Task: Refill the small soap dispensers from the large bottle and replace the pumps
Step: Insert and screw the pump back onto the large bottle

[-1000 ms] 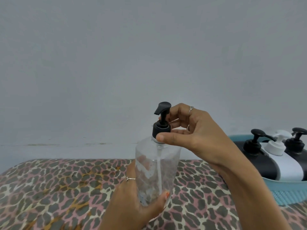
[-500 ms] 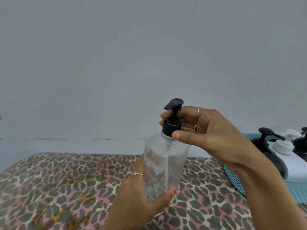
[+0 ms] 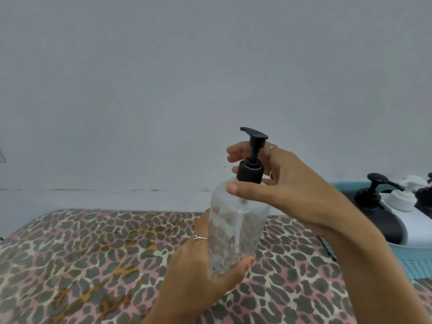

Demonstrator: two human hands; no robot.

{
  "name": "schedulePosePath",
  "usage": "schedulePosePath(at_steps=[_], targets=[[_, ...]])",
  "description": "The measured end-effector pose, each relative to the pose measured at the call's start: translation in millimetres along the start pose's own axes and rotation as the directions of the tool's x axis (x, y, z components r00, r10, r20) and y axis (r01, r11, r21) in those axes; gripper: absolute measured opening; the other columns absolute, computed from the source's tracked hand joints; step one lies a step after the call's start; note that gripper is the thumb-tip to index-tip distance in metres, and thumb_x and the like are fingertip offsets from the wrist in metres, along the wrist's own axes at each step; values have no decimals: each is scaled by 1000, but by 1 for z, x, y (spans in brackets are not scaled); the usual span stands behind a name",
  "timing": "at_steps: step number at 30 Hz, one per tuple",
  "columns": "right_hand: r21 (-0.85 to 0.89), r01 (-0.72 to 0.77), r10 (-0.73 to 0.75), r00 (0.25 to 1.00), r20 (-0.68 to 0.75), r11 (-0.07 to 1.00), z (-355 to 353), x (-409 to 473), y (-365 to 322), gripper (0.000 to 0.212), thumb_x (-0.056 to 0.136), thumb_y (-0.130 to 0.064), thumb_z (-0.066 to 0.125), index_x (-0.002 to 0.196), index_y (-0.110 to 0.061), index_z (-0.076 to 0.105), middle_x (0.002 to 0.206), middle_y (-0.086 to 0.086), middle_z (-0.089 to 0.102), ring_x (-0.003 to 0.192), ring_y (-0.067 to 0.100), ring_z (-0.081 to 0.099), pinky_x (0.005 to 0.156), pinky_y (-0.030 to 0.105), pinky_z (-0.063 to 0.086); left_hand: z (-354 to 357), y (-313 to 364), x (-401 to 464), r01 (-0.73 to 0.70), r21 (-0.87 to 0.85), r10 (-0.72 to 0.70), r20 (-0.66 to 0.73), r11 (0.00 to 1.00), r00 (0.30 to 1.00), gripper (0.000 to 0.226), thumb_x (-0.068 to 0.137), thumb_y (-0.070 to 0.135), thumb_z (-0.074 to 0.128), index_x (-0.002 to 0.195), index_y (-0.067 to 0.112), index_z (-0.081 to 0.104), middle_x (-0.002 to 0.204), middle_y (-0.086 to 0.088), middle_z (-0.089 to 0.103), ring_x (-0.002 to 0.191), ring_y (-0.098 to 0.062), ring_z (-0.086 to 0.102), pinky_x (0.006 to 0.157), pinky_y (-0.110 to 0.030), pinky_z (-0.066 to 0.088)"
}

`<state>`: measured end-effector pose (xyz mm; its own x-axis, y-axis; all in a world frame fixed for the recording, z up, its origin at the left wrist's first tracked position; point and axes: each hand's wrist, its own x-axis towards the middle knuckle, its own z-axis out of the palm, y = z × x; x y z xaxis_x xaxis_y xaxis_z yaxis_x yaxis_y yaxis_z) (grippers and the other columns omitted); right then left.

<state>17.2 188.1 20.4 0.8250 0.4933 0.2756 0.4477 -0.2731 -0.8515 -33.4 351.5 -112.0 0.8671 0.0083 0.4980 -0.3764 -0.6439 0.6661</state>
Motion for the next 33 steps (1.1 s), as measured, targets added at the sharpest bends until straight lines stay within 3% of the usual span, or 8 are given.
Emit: schedulePosePath(at_steps=[3,6,14,19,22,25,28,33], targets=[[84,34,-40,996,75,996,-7,-4,0,43,86,-9,68,123,-29,59,119,-12,67,115,0,58,107,33,42,-1,1,0,34,-21,-33,22,999,999,87,66,77,59,136,38,26,102,21,62,90,3,63,75,-26,57],[177,36,-48,997,62,984,-11,-6,0,37,85,3,64,112,-22,65,109,-3,73,106,6,66,98,26,50,-1,2,-1,33,-30,-32,25,999,999,82,67,77,60,133,41,26,104,24,61,94,5,62,76,-22,56],[115,48,-30,987,-156,992,-2,-1,-6,30,66,-6,83,90,-22,73,86,-9,75,78,5,71,78,16,55,-2,4,-1,33,13,-33,-10,999,999,80,68,77,58,132,38,29,101,29,59,91,9,60,69,-16,53],[70,21,-9,985,-175,997,4,1,-5,28,71,-12,82,93,-26,71,88,-10,75,84,2,71,89,25,55,-3,2,0,53,-28,-53,-12,998,999,83,67,73,64,134,35,33,107,28,59,94,5,62,74,-24,56],[118,9,-4,999,-39,993,-2,-3,-5,32,77,-8,76,102,-26,70,100,-8,74,98,4,69,97,30,51,-4,2,0,55,-51,-54,12,997,998,87,68,72,66,138,35,31,108,23,62,97,1,63,79,-28,56],[172,14,-23,998,52,985,-12,-8,-5,37,79,2,70,109,-20,68,105,-6,74,101,4,68,94,22,51,-4,5,1,43,-33,-43,27,999,999,85,68,72,64,137,36,32,114,29,56,99,6,61,78,-22,55],[171,34,-35,999,4,985,-13,-8,-5,34,76,4,72,102,-18,71,99,-4,75,97,6,70,92,21,52,-3,5,0,46,2,-46,30,999,998,88,67,77,60,138,33,31,111,28,56,95,6,61,75,-18,54],[92,32,-20,991,-132,995,1,-3,-6,30,74,-3,78,93,-26,72,92,-11,75,91,1,69,95,29,52,-2,1,0,77,10,-77,-8,997,997,97,66,80,56,142,23,33,97,17,66,86,-2,66,72,-30,58]])
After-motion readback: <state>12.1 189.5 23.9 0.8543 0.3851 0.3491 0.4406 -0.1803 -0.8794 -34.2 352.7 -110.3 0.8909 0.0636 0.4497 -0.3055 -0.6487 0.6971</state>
